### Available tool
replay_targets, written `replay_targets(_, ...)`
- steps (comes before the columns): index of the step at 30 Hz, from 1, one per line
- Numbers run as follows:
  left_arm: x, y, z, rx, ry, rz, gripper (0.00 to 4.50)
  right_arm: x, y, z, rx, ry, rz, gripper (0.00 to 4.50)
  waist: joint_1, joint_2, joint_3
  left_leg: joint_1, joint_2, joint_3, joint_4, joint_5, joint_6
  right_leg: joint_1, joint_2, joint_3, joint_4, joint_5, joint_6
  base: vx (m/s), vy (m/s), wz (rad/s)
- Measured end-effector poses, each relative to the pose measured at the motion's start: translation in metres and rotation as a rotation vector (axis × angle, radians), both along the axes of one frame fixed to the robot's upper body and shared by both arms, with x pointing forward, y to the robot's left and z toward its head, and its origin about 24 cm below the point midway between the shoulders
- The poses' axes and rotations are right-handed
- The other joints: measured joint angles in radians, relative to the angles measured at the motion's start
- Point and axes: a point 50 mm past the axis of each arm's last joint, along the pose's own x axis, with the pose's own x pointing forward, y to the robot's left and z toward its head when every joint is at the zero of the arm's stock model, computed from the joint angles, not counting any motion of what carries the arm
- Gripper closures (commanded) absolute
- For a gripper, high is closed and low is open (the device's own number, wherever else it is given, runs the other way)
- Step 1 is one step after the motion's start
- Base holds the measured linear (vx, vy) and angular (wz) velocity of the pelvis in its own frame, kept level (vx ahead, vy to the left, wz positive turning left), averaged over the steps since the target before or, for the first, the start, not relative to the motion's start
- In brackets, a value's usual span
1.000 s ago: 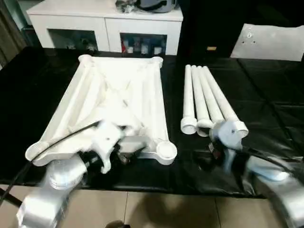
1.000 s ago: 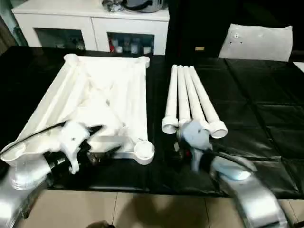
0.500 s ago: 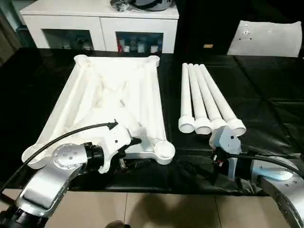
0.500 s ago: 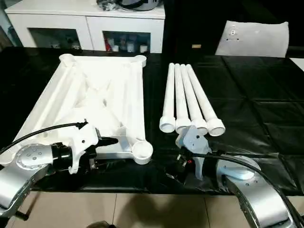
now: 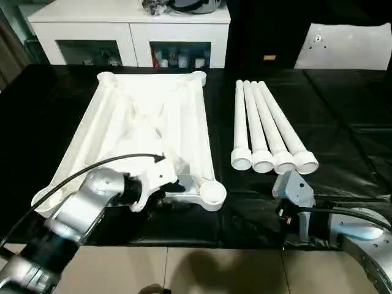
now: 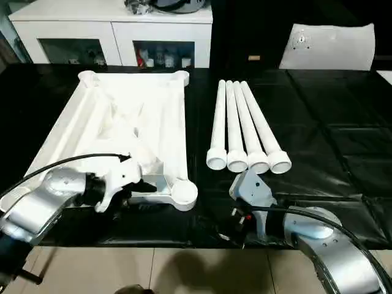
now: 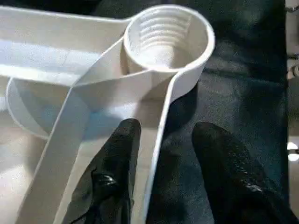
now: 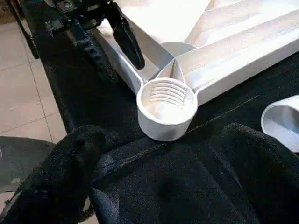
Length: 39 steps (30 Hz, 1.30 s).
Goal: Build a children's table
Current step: Move table base
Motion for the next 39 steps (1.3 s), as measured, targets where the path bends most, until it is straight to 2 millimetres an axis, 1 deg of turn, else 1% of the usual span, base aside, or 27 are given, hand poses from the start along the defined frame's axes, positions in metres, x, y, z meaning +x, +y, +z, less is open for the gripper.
replay_targets(4,0.004,0.002,-0.002,0.008,0.006,-0.003,2.86,-0.001,-0.001,0.0,-0.006,0.002,0.001,0.0,0.0,0.005,0.002,0.0,0.0,0.0,0.0,0.0,0.0,0.0,0.0,0.0,0.0,0.0,0.0,0.0,0.0,0.0)
replay_targets(8,0.007,0.003,-0.004,0.009,0.008,-0.007,3.24,-0.001,-0.001,0.0,-0.006,0.001,0.002,0.0,0.001,0.007,0.002,0.0,0.0,0.0,0.0,0.0,0.0,0.0,0.0,0.0,0.0,0.0,0.0,0.0,0.0,0.0)
replay_targets(11,0.009,0.004,-0.005,0.015,0.003,-0.007,3.32,-0.002,0.001,0.002,-0.006,-0.01,0.01,0.0,0.001,0.009,0.001,0.0,0.0,0.0,0.0,0.0,0.0,0.0,0.0,0.0,0.0,0.0,0.0,0.0,0.0,0.0)
replay_targets(12,0.009,0.004,-0.006,0.015,0.001,-0.007,3.55,-0.002,0.001,0.003,-0.006,-0.012,0.01,0.0,0.001,0.009,0.001,0.0,0.0,0.0,0.0,0.0,0.0,0.0,0.0,0.0,0.0,0.0,0.0,0.0,0.0,0.0)
replay_targets(16,0.01,0.0,-0.01,-0.014,0.011,0.007,3.71,-0.002,0.001,0.002,-0.014,-0.011,0.009,0.0,0.003,0.009,0.001,0.0,0.0,0.0,0.001,0.001,0.001,0.0,0.0,0.0,0.0,0.001,-0.001,0.0,0.0,0.0)
replay_targets(18,0.011,-0.001,-0.011,-0.027,0.011,0.021,3.94,-0.003,0.002,0.001,-0.015,-0.01,0.01,0.0,0.004,0.009,0.001,0.0,0.0,0.0,0.001,0.001,0.001,0.0,0.0,0.0,0.0,0.001,-0.001,0.0,0.0,0.0)
replay_targets(21,0.012,-0.003,-0.011,-0.037,0.007,0.027,4.06,-0.002,0.001,0.001,-0.02,-0.015,0.0,0.0,0.002,0.009,0.001,-0.001,0.0,0.0,0.002,0.001,0.001,0.0,0.0,0.0,0.0,0.001,-0.002,0.0,0.0,0.0)
replay_targets(22,0.013,-0.005,-0.011,-0.042,0.002,0.036,4.2,-0.002,0.001,0.001,-0.022,-0.017,-0.003,0.0,-0.001,0.009,0.001,-0.001,0.0,0.001,0.002,0.001,0.001,0.0,0.0,0.0,0.0,0.001,-0.002,0.0,0.0,0.0)
replay_targets(25,0.015,-0.009,-0.012,-0.054,-0.008,0.043,4.32,-0.002,0.001,0.001,-0.024,-0.019,-0.006,0.0,-0.007,0.01,0.001,-0.001,0.0,0.001,0.001,0.001,0.001,0.0,0.0,0.0,0.0,0.001,-0.002,0.0,0.0,0.0)
replay_targets(28,0.019,-0.014,-0.012,-0.059,-0.027,0.056,4.48,-0.001,0.0,0.001,-0.025,-0.024,-0.017,0.0,-0.008,0.011,0.0,-0.001,0.0,0.001,0.001,0.001,0.001,-0.001,0.0,0.0,0.0,0.001,-0.002,0.0,0.0,0.0)
replay_targets(30,0.02,-0.015,-0.012,-0.062,-0.034,0.069,4.48,0.0,0.0,0.001,-0.025,-0.029,-0.03,0.0,-0.011,0.011,0.0,-0.001,0.0,0.001,0.001,0.001,0.001,-0.001,0.0,0.0,0.0,0.001,-0.002,0.0,0.0,0.0)
replay_targets(34,0.025,-0.014,-0.013,-0.056,-0.059,0.132,4.48,0.009,-0.002,0.001,-0.001,-0.05,-0.108,0.0,-0.016,0.012,0.0,-0.001,0.0,0.001,0.001,0.001,0.001,-0.001,0.0,0.0,0.0,0.001,-0.002,0.0,0.0,0.0)
replay_targets(38,0.026,-0.013,-0.013,-0.07,-0.07,0.148,4.48,0.015,-0.001,0.007,0.058,-0.068,-0.155,0.0,-0.017,0.016,-0.001,-0.001,0.0,0.001,0.001,0.001,0.001,-0.001,0.0,0.0,0.0,0.001,-0.002,0.0,0.0,0.0)
replay_targets(39,0.025,-0.013,-0.013,-0.081,-0.071,0.148,4.22,0.016,0.0,0.008,0.066,-0.067,-0.159,0.0,-0.016,0.017,-0.001,-0.001,0.0,0.001,0.0,0.001,0.001,-0.001,0.0,0.0,0.0,0.001,-0.002,0.0,0.0,0.0)
